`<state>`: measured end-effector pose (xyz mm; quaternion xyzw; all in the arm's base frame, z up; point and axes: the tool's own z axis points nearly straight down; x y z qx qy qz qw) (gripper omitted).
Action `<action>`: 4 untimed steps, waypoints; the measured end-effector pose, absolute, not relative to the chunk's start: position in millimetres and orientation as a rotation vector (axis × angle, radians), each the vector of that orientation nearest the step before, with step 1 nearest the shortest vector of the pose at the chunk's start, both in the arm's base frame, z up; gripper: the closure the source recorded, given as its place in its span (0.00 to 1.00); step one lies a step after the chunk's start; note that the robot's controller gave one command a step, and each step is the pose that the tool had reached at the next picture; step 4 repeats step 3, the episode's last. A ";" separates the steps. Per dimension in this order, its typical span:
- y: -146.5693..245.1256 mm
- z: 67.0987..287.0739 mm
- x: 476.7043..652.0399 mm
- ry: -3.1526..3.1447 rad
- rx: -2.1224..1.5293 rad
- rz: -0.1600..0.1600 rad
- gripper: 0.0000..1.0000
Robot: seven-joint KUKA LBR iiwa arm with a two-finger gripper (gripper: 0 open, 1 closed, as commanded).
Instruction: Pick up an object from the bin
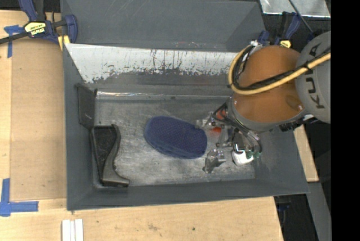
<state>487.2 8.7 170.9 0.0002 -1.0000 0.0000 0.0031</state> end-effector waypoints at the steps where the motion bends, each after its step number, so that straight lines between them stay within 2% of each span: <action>1: 21.3 76.6 499.5 -3.118 -0.546 -0.008 0.00; 2: 19.0 80.6 505.9 -3.141 -0.557 -0.009 1.00; 3: 30.2 244.8 495.3 -3.117 -0.474 -0.004 1.00; 4: 30.2 244.8 495.3 -3.117 -0.474 -0.004 1.00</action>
Offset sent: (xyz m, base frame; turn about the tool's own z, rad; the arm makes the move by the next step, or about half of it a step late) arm 0.0055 0.0125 -0.1009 0.3490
